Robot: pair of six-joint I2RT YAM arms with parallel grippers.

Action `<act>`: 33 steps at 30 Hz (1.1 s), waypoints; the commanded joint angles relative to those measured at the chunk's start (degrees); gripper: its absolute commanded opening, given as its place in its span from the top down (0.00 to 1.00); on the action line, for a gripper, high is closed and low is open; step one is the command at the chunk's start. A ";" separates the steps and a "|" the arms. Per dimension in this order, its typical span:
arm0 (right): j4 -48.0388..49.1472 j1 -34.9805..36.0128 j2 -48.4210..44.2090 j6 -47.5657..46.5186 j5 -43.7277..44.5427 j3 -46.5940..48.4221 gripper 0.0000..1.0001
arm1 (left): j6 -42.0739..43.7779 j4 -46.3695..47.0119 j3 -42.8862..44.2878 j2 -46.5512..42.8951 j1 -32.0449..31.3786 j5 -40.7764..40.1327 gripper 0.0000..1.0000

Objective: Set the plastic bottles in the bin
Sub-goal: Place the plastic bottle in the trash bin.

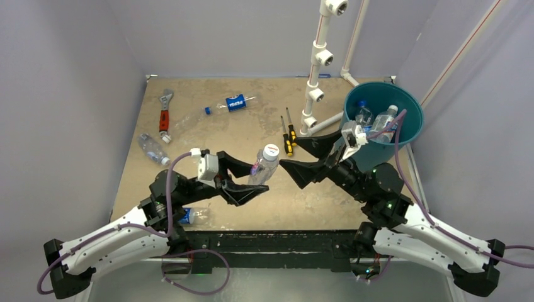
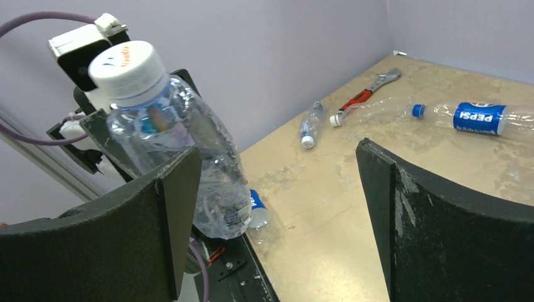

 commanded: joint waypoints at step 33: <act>-0.05 0.25 2.20 -4.22 -11.69 12.87 0.07 | -5.48 5.09 -1.99 -1.61 -0.18 5.97 0.72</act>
